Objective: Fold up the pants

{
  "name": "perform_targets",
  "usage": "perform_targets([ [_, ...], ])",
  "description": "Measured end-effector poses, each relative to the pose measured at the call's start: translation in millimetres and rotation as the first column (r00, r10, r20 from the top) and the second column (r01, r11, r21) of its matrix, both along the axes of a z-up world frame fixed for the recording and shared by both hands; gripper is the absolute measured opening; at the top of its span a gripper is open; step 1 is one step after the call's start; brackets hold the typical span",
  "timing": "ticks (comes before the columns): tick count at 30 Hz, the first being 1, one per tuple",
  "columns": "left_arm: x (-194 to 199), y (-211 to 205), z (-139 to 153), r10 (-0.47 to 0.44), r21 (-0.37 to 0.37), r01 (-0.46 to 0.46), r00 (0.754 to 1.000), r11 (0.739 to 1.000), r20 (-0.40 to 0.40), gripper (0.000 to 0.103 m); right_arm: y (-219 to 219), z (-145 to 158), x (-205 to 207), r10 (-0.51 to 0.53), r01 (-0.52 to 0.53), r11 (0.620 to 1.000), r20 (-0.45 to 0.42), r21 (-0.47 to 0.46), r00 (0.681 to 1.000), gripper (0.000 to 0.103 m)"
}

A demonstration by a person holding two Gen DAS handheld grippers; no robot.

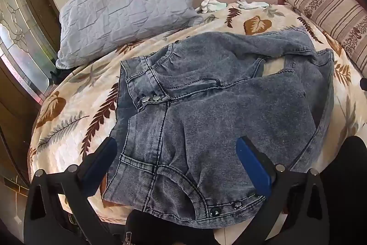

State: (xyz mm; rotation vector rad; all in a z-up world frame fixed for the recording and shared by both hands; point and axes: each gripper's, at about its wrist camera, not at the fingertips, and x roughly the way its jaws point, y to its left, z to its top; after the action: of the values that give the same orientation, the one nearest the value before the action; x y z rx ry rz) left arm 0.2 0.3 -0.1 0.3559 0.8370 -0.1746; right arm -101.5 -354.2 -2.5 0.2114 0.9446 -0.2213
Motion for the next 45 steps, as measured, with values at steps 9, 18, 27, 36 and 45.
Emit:
perform_targets([
  [9,-22.7,-5.9,-13.6,-0.079,0.034,0.079,0.997,0.996,0.003,0.103,20.5,3.2,3.2,0.002,-0.003,0.995,-0.012,-0.104,1.0,0.103],
  [18,-21.9,2.4,-4.3,-0.109,0.024,0.109,0.994,0.994,-0.011,0.103,22.1,5.6,1.9,0.087,-0.088,0.99,-0.011,-0.11,0.996,0.103],
  [27,-26.5,5.6,1.8,-0.12,0.014,0.121,0.993,0.993,-0.01,0.103,22.4,11.2,-1.7,0.103,-0.104,0.988,-0.009,-0.118,0.995,0.103],
  [36,-26.0,6.0,5.6,-0.118,0.011,0.118,0.993,0.993,-0.009,0.103,23.8,11.9,-4.1,0.107,-0.107,0.987,-0.006,-0.121,0.994,0.103],
  [45,-32.2,6.3,6.0,-0.121,-0.001,0.121,0.993,0.993,-0.005,0.103,19.8,14.8,-8.8,0.105,-0.104,0.988,0.003,-0.119,0.995,0.103],
])
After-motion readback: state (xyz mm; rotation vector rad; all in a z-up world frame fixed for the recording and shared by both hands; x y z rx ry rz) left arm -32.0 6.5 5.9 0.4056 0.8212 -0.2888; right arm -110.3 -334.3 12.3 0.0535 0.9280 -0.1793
